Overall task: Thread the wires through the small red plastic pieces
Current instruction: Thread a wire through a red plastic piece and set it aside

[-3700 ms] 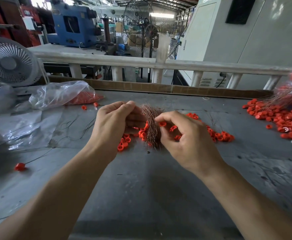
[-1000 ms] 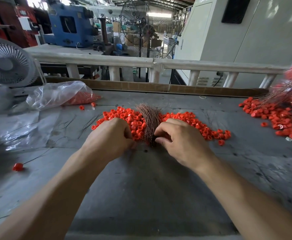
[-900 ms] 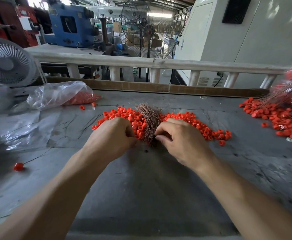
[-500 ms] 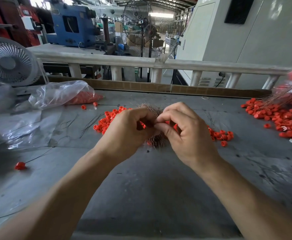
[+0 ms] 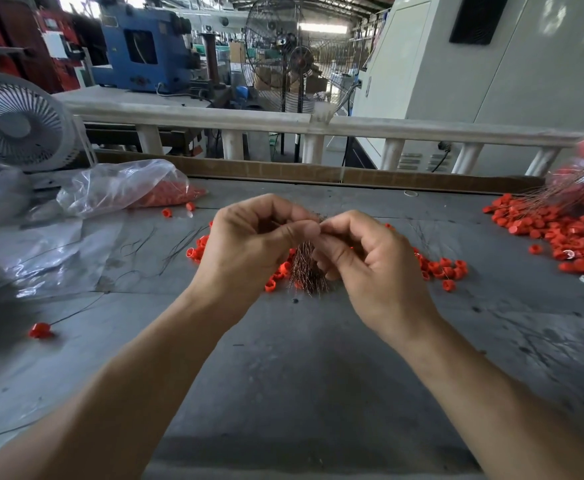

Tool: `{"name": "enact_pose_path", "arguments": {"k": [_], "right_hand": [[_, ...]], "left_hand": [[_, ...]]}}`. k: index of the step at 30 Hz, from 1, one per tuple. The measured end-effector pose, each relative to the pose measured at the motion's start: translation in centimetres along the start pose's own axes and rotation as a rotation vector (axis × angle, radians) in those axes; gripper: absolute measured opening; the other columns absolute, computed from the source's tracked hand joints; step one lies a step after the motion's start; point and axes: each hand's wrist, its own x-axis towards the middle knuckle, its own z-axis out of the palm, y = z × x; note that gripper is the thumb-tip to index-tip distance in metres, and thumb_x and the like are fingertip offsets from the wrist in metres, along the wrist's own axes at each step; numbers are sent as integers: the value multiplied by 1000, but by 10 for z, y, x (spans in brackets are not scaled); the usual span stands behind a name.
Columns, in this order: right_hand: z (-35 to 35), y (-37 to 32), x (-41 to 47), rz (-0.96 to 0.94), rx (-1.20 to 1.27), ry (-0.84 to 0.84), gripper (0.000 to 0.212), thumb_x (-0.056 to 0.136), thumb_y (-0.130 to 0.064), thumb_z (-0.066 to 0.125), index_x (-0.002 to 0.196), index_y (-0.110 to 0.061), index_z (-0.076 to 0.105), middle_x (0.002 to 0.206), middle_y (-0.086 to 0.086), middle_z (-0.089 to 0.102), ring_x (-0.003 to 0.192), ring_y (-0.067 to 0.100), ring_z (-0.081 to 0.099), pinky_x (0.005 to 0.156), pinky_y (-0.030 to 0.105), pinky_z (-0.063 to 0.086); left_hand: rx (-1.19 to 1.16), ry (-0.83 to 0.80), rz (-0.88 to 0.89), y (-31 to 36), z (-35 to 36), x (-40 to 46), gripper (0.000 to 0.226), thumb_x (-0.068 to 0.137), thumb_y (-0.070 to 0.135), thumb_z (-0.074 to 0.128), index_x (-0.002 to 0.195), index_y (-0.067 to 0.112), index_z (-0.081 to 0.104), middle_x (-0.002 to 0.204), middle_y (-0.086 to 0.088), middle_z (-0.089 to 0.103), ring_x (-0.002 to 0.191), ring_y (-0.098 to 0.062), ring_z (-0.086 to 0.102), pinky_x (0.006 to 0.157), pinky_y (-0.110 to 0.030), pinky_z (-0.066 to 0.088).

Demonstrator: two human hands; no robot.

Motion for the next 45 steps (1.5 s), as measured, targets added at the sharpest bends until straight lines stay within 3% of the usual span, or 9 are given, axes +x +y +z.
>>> {"name": "enact_pose_path", "arguments": {"k": [7,10,13,20,26,32,37,41,45], "right_hand": [[-3,-1,-1,50,52,71,10,101,-15,62,93,-19,68,78,1,72,70,18,72,58,37,59],[-9,-1,-1,77,181,189,11,102,-14,60,94,-19,66,74,5,70,59,21,70,46,32,54],[-15,-5,1,34,315,298,12,102,-16,57,94,-19,66,69,6,66,51,23,63,40,29,48],[-22,-2,7,181,586,296,17,100,-15,58,93,-17,73,69,8,65,45,19,53,37,22,38],[-13,5,4,328,528,211,14,103,-10,56,101,-10,70,68,6,64,44,15,48,36,20,32],[-5,4,0,320,306,177,13,102,-8,58,103,-12,70,67,0,66,47,13,49,36,22,34],[-5,2,-1,246,181,181,15,99,-9,62,98,-17,74,75,2,70,53,12,55,43,19,41],[-5,0,-4,180,99,133,17,99,-13,65,99,-26,75,78,-2,72,61,3,61,52,13,44],[-6,-2,-5,133,84,94,19,100,-12,63,102,-26,75,76,-7,70,66,1,64,60,11,45]], "left_hand": [[45,67,-15,10,-16,5,13,82,22,75,85,11,68,61,-5,56,50,-16,44,44,-25,37],[555,44,3,4,-37,13,10,87,17,78,82,24,72,66,10,67,55,-5,57,52,-19,48],[948,-140,-170,-10,-44,14,17,84,19,81,76,30,72,75,11,71,64,-6,67,58,-35,58],[1228,-235,-189,-18,-37,9,14,77,33,84,76,34,70,69,17,64,65,4,55,56,-24,42],[1294,-268,-186,-18,-32,6,9,82,32,80,82,34,71,73,18,62,68,6,51,53,-21,34],[1140,-147,-116,-17,-31,6,11,84,22,76,77,28,70,72,14,68,64,1,60,51,-14,43],[702,46,-107,-9,-23,8,21,83,12,81,85,29,69,77,10,73,65,-3,70,47,-23,55],[242,84,-146,-3,-17,7,27,83,-4,78,101,13,70,90,-4,77,80,-21,77,77,-38,64],[19,37,-156,-2,-14,6,24,85,-10,71,102,7,72,87,-8,76,82,-22,75,80,-31,61]]}}
